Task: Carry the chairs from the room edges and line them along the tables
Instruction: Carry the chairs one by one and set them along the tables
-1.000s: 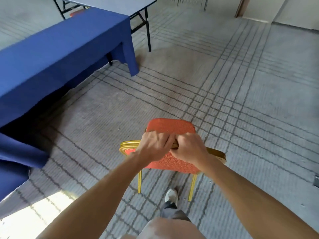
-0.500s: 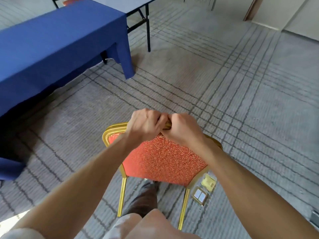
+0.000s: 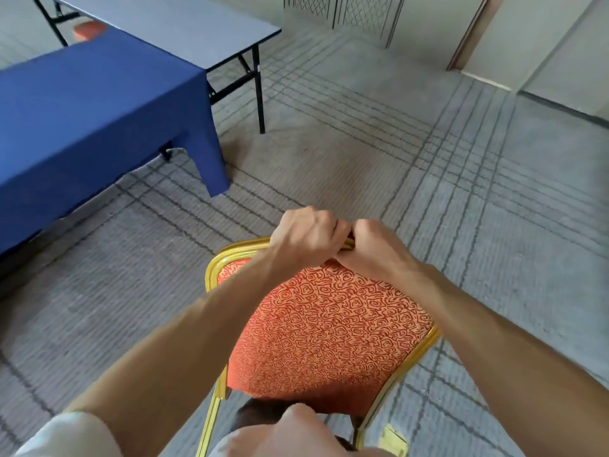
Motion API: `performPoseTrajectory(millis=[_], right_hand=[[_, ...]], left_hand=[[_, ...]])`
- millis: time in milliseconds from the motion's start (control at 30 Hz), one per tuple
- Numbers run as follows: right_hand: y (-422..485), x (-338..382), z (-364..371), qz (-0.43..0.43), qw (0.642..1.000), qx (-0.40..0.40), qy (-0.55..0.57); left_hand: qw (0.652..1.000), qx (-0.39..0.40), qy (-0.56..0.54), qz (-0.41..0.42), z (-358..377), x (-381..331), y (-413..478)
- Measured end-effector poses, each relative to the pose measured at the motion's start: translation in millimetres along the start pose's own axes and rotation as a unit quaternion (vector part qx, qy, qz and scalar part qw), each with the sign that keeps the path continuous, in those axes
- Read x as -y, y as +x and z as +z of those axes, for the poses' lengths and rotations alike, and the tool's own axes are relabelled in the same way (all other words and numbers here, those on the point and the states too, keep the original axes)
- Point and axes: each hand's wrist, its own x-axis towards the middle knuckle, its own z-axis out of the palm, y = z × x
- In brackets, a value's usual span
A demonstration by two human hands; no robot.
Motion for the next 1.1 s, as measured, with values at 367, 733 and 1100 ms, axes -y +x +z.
performPoseTrajectory(millis=[367,733,1100], right_hand=[[158,-64,-67,-0.08,0.974,-0.178,-0.113],[339,-214,-60,-0.046,0.987,-0.083,-0.133],[510,-261,-139,-0.011,0.982,-0.173,-0.078]], left_hand=[[0.992,-0.107,-0.051,0.052,8,48,182],[0.995,0.096,-0.01,-0.016,130,89,364],[0.991,-0.012,-0.075,-0.106,141,141,552]])
